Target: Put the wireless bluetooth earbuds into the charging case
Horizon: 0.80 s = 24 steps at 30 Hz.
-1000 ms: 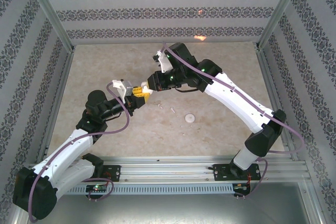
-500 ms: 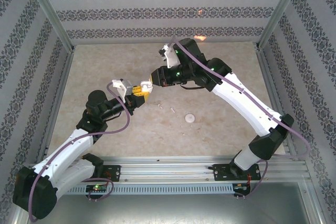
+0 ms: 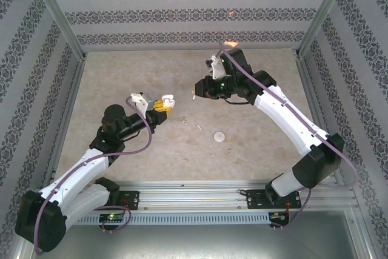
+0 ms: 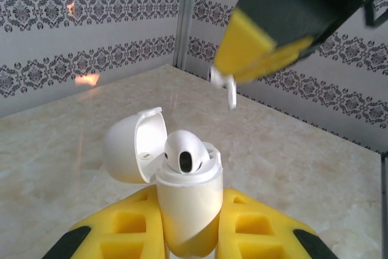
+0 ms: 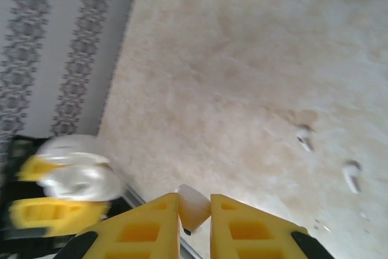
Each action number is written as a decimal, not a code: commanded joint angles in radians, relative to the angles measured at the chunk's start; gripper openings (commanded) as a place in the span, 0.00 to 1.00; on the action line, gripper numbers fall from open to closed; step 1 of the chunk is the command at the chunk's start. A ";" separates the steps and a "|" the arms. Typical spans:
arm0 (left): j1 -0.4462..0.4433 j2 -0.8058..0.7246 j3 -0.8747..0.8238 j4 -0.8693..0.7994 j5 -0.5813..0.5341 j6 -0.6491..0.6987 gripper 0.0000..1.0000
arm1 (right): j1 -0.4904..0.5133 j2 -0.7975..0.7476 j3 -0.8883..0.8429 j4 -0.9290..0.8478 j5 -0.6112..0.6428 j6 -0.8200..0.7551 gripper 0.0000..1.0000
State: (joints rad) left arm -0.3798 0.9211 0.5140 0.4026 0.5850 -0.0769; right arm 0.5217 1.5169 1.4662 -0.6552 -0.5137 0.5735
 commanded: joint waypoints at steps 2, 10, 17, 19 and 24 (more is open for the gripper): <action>-0.010 -0.014 -0.008 -0.022 -0.022 0.039 0.00 | -0.044 0.045 -0.140 0.118 -0.042 0.011 0.16; -0.010 -0.035 -0.018 -0.051 -0.035 0.045 0.00 | -0.109 0.299 -0.274 0.256 -0.090 -0.017 0.13; -0.010 -0.067 -0.035 -0.080 -0.055 0.052 0.00 | -0.135 0.446 -0.259 0.220 -0.015 -0.094 0.13; -0.011 -0.068 -0.041 -0.076 -0.056 0.051 0.00 | -0.134 0.458 -0.249 0.188 0.009 -0.112 0.19; -0.010 -0.067 -0.047 -0.074 -0.058 0.051 0.00 | -0.116 0.415 -0.220 0.087 0.080 -0.146 0.32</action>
State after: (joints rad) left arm -0.3798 0.8658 0.4774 0.3344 0.5369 -0.0505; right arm 0.3965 1.9591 1.2182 -0.4713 -0.5201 0.4767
